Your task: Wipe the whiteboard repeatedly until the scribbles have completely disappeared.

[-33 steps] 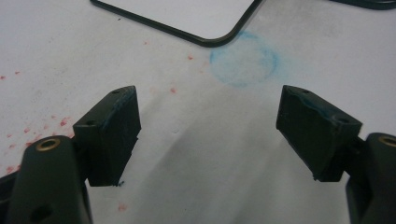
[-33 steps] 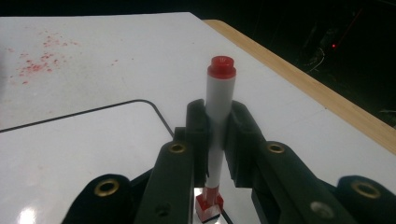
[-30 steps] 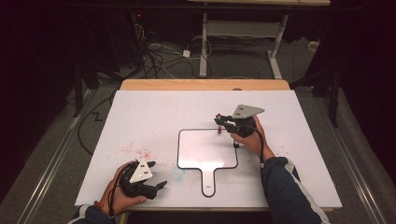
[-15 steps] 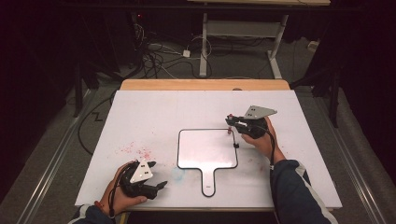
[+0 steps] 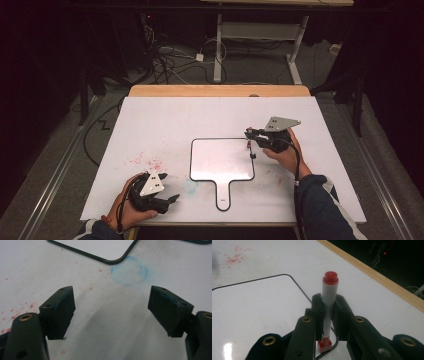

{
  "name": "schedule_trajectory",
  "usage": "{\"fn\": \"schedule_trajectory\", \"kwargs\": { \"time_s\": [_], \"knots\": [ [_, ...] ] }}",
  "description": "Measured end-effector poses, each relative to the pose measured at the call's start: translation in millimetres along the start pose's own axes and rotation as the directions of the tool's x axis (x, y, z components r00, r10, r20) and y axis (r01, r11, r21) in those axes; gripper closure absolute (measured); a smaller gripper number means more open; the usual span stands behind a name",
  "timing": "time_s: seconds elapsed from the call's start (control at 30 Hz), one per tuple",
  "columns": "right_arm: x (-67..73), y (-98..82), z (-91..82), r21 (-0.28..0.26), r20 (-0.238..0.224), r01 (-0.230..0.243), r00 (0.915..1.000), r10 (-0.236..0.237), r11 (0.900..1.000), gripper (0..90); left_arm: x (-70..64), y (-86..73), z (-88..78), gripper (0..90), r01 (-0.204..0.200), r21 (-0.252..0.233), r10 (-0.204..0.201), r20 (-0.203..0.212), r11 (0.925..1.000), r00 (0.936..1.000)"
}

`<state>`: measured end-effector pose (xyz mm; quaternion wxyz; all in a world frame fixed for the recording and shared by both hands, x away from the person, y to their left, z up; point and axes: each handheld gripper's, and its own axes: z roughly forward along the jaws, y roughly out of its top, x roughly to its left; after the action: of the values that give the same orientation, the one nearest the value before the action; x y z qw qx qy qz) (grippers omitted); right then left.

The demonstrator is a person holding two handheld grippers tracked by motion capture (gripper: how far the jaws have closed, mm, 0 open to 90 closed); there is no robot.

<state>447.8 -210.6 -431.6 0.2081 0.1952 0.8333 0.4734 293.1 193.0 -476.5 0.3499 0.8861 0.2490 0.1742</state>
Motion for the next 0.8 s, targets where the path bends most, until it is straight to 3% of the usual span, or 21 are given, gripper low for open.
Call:
{"fn": "schedule_trajectory", "kwargs": {
  "time_s": [0.27, 0.5, 0.73, 0.8],
  "knots": [
    [7.3, -6.7, -12.6, -0.022, -0.025, -0.028, 0.9993, 0.027, 0.999, 81.5, -0.2, 0.8, 0.3, 20.7, -0.002, 0.0, 0.002, -0.001, 1.0, 1.0],
    [14.6, 1.1, -31.9, -0.107, 0.02, -0.044, 0.9987, 0.047, 0.993, 81.4, 0.6, 2.0, -1.4, 20.7, -0.005, -0.013, 0.004, -0.015, 0.9999, 0.9999],
    [25.3, 12.0, -55.6, -0.1, 0.076, -0.061, 0.9947, 0.069, 0.993, 81.3, 1.0, 2.0, -4.7, 20.7, -0.008, -0.025, 0.007, -0.031, 0.9996, 0.9995],
    [27.9, 13.1, -61.5, -0.099, 0.069, -0.069, 0.9946, 0.077, 0.993, 81.3, 0.9, 2.3, -5.4, 20.7, -0.01, -0.028, 0.009, -0.038, 0.9996, 0.9992]
  ]
}}
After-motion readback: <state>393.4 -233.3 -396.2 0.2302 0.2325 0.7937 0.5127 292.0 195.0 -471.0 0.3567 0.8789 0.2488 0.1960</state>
